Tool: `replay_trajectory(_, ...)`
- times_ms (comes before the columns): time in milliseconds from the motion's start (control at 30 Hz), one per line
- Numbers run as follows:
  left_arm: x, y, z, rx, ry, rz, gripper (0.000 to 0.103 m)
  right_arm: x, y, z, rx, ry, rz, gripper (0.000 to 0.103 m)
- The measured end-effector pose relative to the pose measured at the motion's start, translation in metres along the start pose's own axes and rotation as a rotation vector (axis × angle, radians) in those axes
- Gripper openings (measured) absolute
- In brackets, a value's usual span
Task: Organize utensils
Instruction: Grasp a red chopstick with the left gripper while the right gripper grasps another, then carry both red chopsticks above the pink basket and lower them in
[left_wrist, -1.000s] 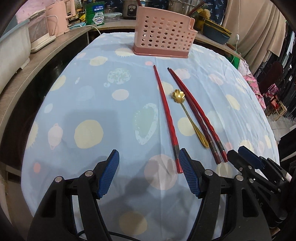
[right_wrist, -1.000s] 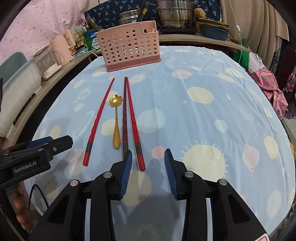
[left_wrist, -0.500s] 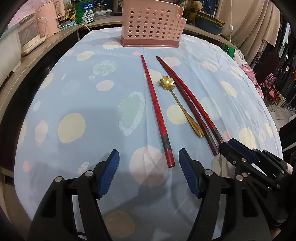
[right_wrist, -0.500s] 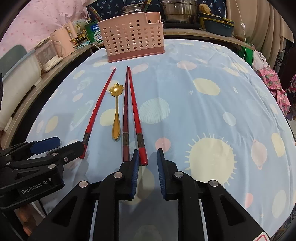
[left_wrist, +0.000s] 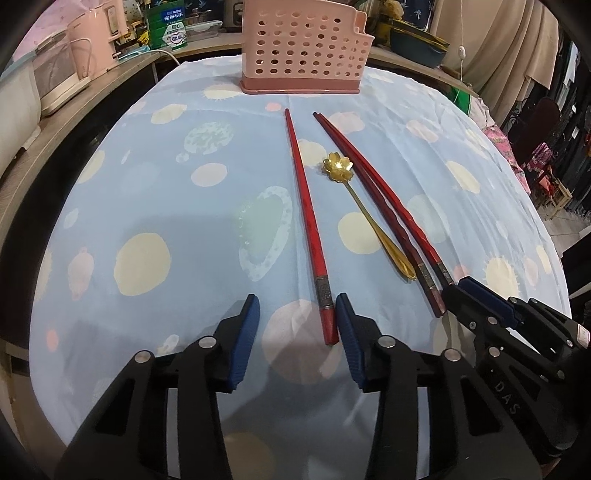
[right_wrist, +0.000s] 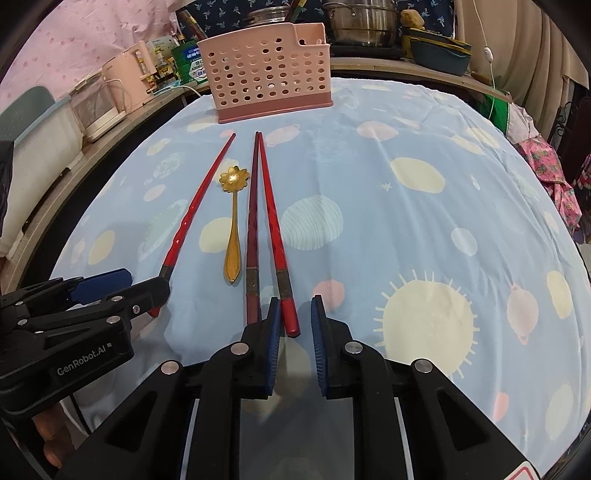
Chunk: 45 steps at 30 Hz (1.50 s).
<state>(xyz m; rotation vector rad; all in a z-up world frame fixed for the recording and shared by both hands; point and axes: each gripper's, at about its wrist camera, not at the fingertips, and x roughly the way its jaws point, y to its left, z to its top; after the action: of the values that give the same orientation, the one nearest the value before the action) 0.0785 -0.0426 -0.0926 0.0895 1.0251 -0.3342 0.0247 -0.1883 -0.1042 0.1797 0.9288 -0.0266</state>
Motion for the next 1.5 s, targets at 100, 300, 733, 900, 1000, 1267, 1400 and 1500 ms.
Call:
replay_trajectory(100,0.0,0.0,0.0,-0.001,0.003,-0.014,0.021,0.0,0.0,0.0,-0.002,0.001,0.001,0.011)
replay_trajectory(300,-0.002,0.0,0.0,-0.002,0.011,-0.035,0.007,0.0,0.001,0.001,-0.004,0.001,0.006,0.009)
replay_trajectory(733,-0.032,0.009,0.014,-0.044,-0.033,-0.027,0.007,-0.031,-0.005,0.015,0.048,-0.069,0.058,0.007)
replay_trajectory(900,-0.049,0.008,0.024,-0.051,-0.058,-0.043,0.007,-0.052,-0.008,0.028,0.063,-0.128,0.068,0.007)
replay_trajectory(1000,-0.058,0.009,0.029,-0.057,-0.079,-0.048,0.007,-0.065,-0.011,0.037,0.08,-0.165,0.082,0.007)
replay_trajectory(1267,-0.082,0.017,0.044,-0.081,-0.13,-0.055,0.007,-0.102,-0.022,0.062,0.112,-0.263,0.102,0.007)
replay_trajectory(1400,-0.096,0.02,0.052,-0.088,-0.164,-0.053,0.007,-0.116,-0.026,0.072,0.122,-0.306,0.104,0.007)
replay_trajectory(1500,-0.107,0.022,0.061,-0.087,-0.198,-0.052,0.007,-0.125,-0.028,0.081,0.13,-0.335,0.109,0.007)
